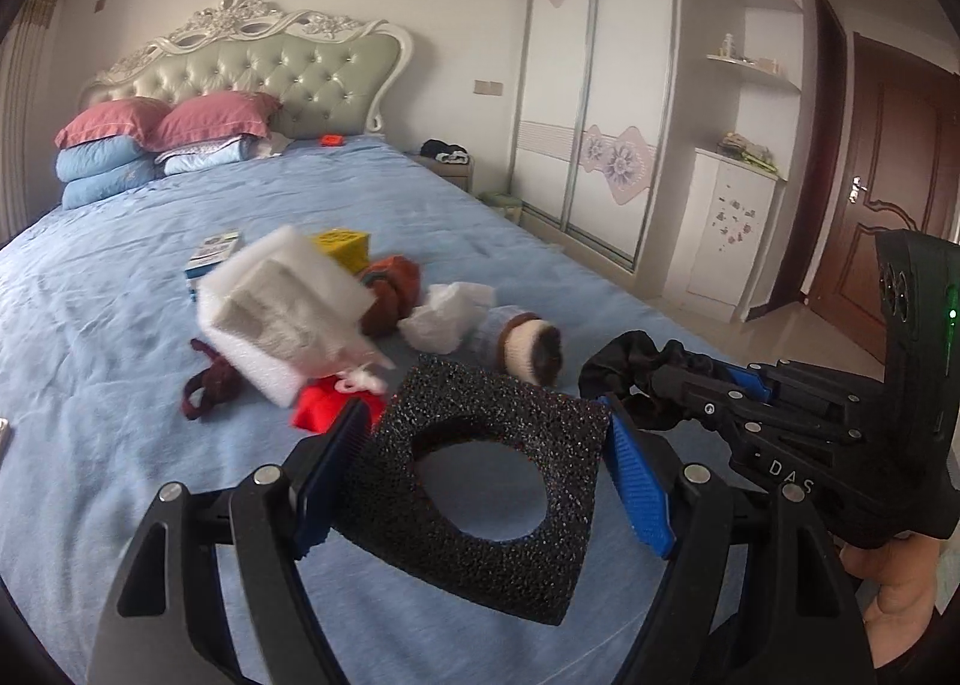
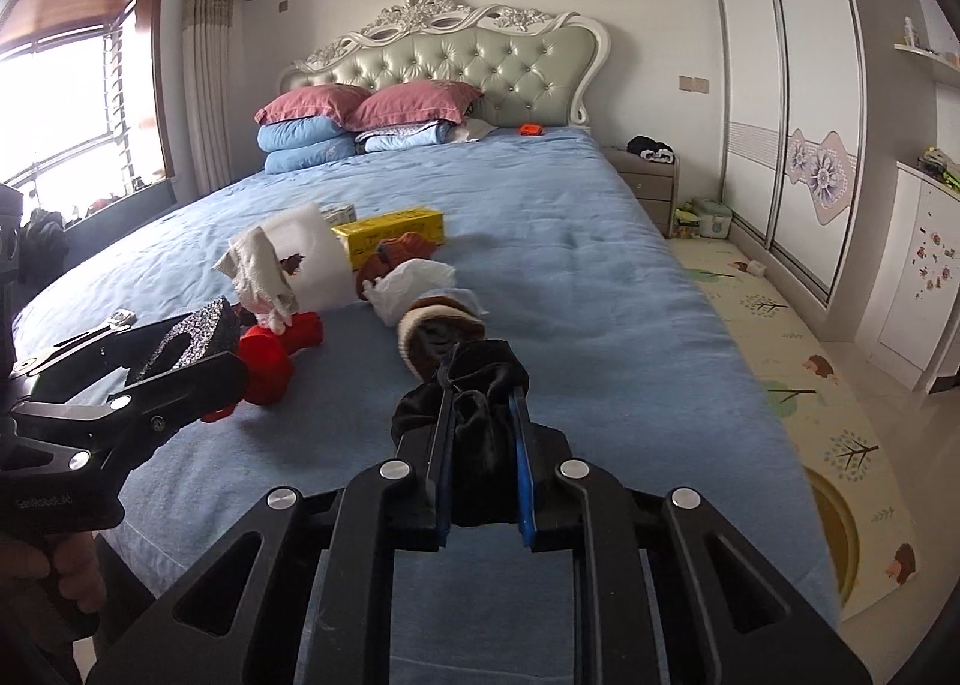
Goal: Collect trash
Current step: 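Grasp the black cloth with the right gripper while the left gripper holds the foam, then carry both items to the yellow bin and open both grippers over it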
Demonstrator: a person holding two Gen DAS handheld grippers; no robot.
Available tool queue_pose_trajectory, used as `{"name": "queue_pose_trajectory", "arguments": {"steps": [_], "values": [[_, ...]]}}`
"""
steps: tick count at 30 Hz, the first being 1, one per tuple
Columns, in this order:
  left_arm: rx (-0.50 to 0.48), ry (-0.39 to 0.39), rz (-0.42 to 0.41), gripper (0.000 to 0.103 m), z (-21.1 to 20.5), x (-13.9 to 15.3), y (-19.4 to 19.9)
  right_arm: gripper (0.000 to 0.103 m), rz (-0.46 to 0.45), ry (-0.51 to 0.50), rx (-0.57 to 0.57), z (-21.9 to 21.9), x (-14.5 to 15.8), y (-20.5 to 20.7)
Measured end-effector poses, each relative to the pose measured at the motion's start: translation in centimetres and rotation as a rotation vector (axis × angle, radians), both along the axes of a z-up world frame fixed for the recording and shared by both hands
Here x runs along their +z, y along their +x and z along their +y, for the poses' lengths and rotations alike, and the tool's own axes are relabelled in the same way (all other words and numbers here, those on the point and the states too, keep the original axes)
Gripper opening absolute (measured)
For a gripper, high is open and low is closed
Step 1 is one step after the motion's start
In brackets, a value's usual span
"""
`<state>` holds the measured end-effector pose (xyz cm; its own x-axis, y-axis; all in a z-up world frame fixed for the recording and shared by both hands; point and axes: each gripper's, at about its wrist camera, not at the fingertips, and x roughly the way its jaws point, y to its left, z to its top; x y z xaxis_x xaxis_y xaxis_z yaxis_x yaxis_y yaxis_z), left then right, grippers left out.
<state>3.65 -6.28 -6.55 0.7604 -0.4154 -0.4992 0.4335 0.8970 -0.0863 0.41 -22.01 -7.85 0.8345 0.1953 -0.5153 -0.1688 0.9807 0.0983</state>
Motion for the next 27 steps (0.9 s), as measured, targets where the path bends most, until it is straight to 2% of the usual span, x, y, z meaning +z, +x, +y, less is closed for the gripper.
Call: {"name": "queue_pose_trajectory", "arguments": {"steps": [6, 13, 18, 23, 27], "values": [[-0.150, 0.009, 0.009, 0.076, -7.6, 0.4, 0.9, 0.016, -0.004, 0.001, -0.107, -6.3, 0.3, -1.6], [-0.299, 0.020, 0.073, 0.076, -16.5, 0.0, 3.2, 0.016, 0.027, 0.016, -0.221, -14.1, -0.6, -2.7], [-0.395, 0.052, 0.154, 0.076, -23.0, -1.3, 4.8, 0.016, 0.068, 0.020, -0.278, -19.2, -1.9, -2.9], [-0.496, 0.146, 0.222, 0.076, -29.3, -3.3, 6.1, 0.016, 0.125, 0.028, -0.334, -24.3, -3.5, -3.0], [-0.564, 0.191, 0.319, 0.076, -34.0, -4.8, 7.9, 0.016, 0.198, 0.029, -0.352, -27.8, -5.3, -2.6]]}}
